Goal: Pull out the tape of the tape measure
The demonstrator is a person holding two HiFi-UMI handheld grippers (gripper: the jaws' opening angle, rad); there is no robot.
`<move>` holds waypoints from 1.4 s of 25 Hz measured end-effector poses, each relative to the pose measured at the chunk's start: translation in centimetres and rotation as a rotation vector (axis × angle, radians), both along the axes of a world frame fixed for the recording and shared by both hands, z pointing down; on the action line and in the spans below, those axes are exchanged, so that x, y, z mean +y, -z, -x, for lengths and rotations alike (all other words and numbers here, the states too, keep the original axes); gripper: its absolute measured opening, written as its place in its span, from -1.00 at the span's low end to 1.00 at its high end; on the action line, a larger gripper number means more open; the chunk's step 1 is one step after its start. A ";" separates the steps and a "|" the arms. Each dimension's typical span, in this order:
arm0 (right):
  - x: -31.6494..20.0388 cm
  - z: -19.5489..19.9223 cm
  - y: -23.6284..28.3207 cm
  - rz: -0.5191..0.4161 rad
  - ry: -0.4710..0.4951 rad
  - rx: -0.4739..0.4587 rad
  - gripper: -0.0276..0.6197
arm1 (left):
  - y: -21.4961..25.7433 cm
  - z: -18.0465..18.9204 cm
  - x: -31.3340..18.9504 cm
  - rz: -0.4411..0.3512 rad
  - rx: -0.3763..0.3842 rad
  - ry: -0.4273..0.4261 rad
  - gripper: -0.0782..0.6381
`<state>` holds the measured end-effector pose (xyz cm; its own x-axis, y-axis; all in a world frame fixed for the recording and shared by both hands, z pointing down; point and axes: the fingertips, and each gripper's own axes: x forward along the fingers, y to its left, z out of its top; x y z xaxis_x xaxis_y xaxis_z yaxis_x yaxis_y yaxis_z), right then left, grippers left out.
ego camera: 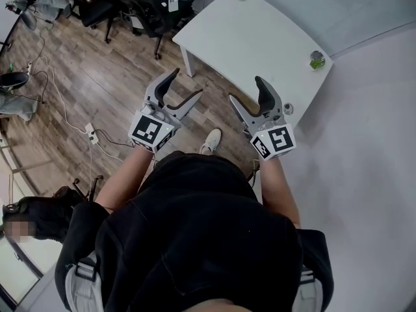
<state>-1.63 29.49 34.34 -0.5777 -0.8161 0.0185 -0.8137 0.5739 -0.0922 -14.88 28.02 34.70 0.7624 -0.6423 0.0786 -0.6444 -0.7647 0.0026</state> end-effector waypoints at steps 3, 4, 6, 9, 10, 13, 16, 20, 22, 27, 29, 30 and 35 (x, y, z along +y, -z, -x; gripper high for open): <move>-1.9 -1.8 -0.3 0.002 0.006 -0.006 0.17 | -0.5 -1.8 -1.8 0.021 -0.015 0.003 0.12; -2.4 -2.3 -0.4 0.004 0.009 -0.008 0.17 | -0.5 -2.3 -2.4 0.020 -0.016 0.004 0.12; -3.3 -3.3 -0.7 0.005 0.015 -0.016 0.17 | -0.3 -3.4 -3.3 0.012 -0.017 0.008 0.12; -4.6 -4.6 -0.7 0.000 0.016 -0.018 0.17 | -0.4 -4.8 -4.8 0.012 -0.018 0.007 0.12; -5.0 -4.9 -0.7 0.001 0.013 -0.021 0.17 | -0.5 -5.2 -5.2 0.016 -0.019 0.004 0.11; -6.3 -5.6 -0.6 0.001 0.008 -0.025 0.17 | -0.5 -6.0 -6.6 0.014 -0.027 -0.004 0.11; -7.6 -6.1 -0.8 -0.002 0.005 -0.009 0.17 | -0.9 -6.7 -8.0 0.009 -0.040 -0.019 0.11; -10.7 -6.7 -1.8 0.006 -0.020 0.008 0.17 | -2.1 -7.8 -11.3 0.006 -0.059 -0.063 0.11; -12.3 -6.7 -2.3 0.016 -0.038 0.010 0.17 | -2.3 -7.9 -13.3 -0.008 -0.065 -0.090 0.10; -17.0 -6.3 -3.2 0.040 -0.092 0.032 0.17 | -2.8 -7.5 -19.0 -0.012 -0.071 -0.160 0.07; -19.4 -6.4 -3.3 0.049 -0.118 0.043 0.17 | -2.5 -7.7 -21.7 -0.021 -0.062 -0.191 0.07; -20.6 -6.4 -3.3 0.054 -0.131 0.047 0.17 | -2.3 -7.9 -23.1 -0.023 -0.059 -0.209 0.07; -26.3 -5.9 -3.4 0.068 -0.191 0.053 0.17 | -2.8 -7.9 -29.3 -0.016 -0.065 -0.287 0.07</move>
